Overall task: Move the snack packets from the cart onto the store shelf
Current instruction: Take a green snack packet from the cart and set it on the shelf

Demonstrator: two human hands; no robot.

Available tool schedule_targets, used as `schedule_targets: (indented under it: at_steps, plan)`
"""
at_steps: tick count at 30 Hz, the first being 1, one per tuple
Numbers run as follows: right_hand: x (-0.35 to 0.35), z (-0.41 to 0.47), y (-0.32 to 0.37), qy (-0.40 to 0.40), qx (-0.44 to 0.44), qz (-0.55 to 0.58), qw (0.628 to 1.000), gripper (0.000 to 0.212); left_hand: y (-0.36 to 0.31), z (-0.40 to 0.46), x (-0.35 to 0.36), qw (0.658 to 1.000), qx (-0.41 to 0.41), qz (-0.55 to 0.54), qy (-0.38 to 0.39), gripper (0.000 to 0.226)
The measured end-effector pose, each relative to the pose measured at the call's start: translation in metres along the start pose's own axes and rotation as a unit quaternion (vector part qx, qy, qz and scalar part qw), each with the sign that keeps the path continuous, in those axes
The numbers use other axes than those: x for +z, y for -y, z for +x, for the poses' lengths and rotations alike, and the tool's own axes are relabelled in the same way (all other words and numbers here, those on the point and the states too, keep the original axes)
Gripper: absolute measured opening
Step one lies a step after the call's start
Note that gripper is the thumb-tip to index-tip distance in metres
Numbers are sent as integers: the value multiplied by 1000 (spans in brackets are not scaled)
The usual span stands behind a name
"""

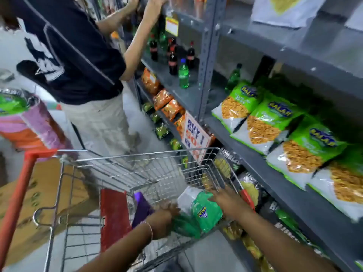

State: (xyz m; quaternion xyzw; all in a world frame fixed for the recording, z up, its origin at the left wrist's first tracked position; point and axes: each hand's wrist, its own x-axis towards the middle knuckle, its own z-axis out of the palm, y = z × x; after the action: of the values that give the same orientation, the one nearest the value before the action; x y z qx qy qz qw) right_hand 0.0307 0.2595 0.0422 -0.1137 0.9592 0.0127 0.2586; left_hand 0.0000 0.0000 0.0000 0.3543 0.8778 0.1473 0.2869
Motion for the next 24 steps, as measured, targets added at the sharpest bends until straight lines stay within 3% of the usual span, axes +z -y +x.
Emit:
schedule_targets:
  at_steps: [1, 4, 7, 10, 13, 19, 22, 24]
  plan:
    - [6, 4, 3, 42, 22, -3, 999, 51, 11, -1, 16, 998, -22, 40, 44, 61]
    - [17, 15, 17, 77, 71, 140, 985, 36, 26, 2, 36, 992, -42, 112, 49, 71]
    - [28, 39, 56, 100, 63, 261, 958, 65, 40, 20, 43, 990, -42, 131, 5, 46]
    - [37, 50, 90, 125, 66, 213, 967, 61, 51, 36, 41, 990, -52, 127, -9, 37]
    - [40, 55, 98, 84, 87, 123, 985, 36, 53, 48, 27, 992, -37, 111, -37, 27]
    - [-31, 43, 75, 1, 62, 134, 989, 33, 43, 36, -63, 988, 46, 99, -107, 26]
    - [-105, 17, 68, -54, 32, 155, 986, 32, 26, 13, -134, 984, 60, 19, -164, 40]
    - [-158, -12, 61, -91, 20, 125, 988, 13, 2, -7, -181, 955, 55, -140, -255, 32]
